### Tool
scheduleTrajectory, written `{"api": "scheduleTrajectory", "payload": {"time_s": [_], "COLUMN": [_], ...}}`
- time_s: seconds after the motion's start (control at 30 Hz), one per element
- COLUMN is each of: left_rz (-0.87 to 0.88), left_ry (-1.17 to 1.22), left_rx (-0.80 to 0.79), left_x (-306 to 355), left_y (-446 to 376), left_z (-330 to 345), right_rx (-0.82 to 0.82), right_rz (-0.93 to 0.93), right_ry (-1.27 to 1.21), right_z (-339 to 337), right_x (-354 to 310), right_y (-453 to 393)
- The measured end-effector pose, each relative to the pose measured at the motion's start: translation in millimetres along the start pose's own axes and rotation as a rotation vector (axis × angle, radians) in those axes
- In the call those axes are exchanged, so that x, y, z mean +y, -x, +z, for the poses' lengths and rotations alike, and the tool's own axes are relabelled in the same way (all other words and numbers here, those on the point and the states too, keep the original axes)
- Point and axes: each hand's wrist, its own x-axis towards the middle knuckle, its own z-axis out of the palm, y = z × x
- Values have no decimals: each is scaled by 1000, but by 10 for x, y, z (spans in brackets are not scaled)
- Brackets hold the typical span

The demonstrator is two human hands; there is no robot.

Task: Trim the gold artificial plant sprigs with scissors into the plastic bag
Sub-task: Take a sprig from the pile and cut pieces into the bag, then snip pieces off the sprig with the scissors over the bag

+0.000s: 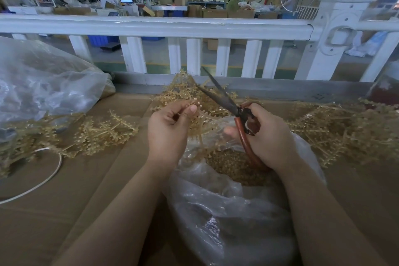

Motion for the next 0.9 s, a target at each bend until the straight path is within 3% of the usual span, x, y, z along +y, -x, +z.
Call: {"api": "scheduleTrajectory", "payload": {"time_s": [0.2,0.3,0.47,0.9], "left_rz": [16,-48,-61,-91], "left_ry": [5,145,264,314], "left_rx": [-17,-51,-110,-153], "left_x": [35,53,74,98], "left_y": [39,62,81,96], "left_z": [88,115,109,98], "right_rx": [-160,-198,-188,0], "right_rz": [12,21,13,-30], "right_ry": [138,179,201,168], "right_z": [-12,-33,-42,70], "right_x": [-54,-74,-78,-6], "right_y": [-17,-23,-27,-9]}}
